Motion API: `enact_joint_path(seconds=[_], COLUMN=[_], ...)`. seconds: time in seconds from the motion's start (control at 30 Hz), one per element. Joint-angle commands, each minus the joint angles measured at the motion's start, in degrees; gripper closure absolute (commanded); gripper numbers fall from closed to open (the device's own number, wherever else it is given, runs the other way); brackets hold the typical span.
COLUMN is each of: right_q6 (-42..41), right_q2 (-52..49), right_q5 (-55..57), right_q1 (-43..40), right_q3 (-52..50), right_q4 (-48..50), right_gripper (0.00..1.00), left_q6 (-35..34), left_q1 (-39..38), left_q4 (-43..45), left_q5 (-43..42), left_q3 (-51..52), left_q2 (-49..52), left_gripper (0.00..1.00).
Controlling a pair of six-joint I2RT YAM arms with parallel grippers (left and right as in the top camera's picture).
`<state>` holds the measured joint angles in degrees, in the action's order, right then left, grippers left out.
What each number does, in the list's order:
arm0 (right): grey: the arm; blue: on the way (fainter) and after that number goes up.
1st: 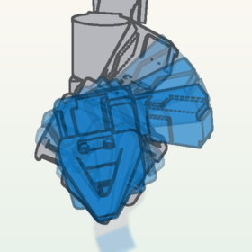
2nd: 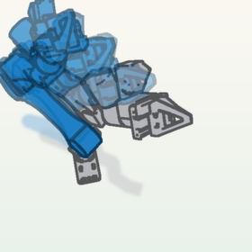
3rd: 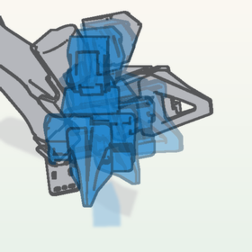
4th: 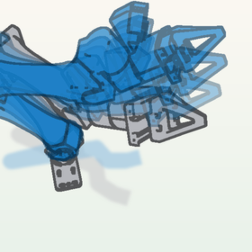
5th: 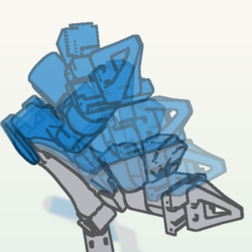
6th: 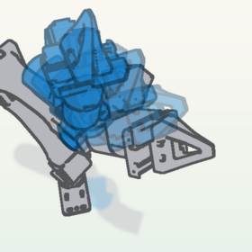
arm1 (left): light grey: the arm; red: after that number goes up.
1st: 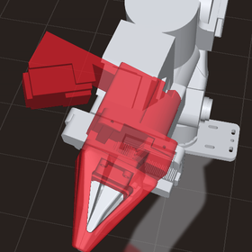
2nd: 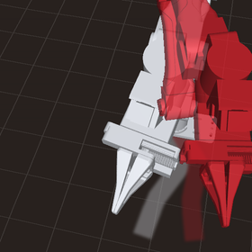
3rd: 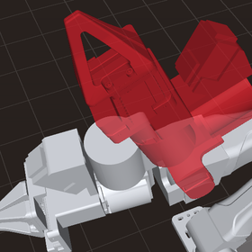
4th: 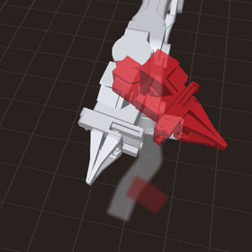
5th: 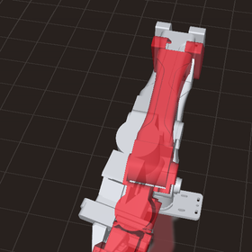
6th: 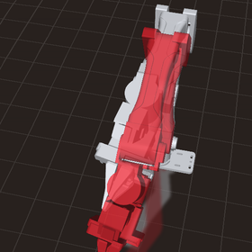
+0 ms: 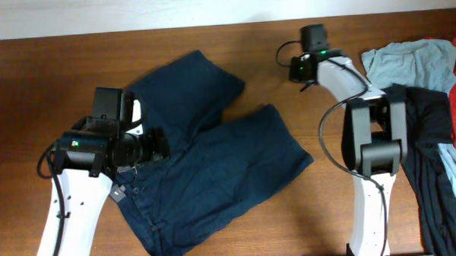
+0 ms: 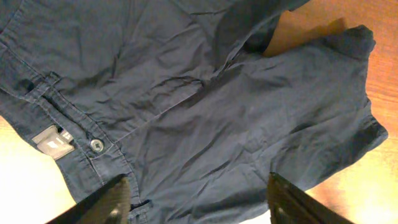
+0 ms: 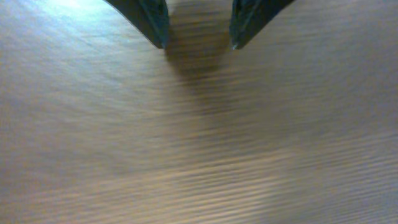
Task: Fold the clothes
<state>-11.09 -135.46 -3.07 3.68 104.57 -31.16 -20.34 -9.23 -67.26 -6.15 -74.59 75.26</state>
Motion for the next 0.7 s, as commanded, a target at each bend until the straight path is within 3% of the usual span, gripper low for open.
enact_joint_path(seconds=[0.0,0.13,0.17,0.2,0.33,0.53,0.67], right_q6=[13.68,15.82,16.85,16.85,16.87,16.85,16.83], right_q2=[-0.52,-0.66,-1.09,-1.53,-3.06,-5.75,-5.92], right_q5=[-29.44,-29.79,-24.11,-19.47,-14.45,-12.74,-6.56], right_q1=[2.84,8.15,11.52,13.33,16.87,19.8,19.82], right_q3=[4.2,5.66,5.62,5.62,5.6,5.6,5.6], right_q4=[-1.27,0.26,0.57,0.81,2.67,5.35,6.25], right_gripper=[0.61,0.62,0.56,0.44,0.28,0.3,0.45], left_q6=[0.94,0.94,0.94,0.92,0.92,0.92,0.92], left_q1=[0.31,0.31,0.31,0.31,0.28,0.28,0.28], left_q4=[0.33,0.31,0.31,0.28,-0.09,-0.55,-0.55], left_q5=[-0.44,-0.44,-0.46,-0.48,-0.7,-1.66,-1.77], left_q3=[-0.74,-0.74,-0.74,-0.74,-0.74,-0.74,-0.74], left_q2=[-0.55,-0.55,-0.55,-0.55,-0.55,-0.55,-0.55], left_gripper=[0.28,0.27,0.27,0.27,0.27,0.27,0.27])
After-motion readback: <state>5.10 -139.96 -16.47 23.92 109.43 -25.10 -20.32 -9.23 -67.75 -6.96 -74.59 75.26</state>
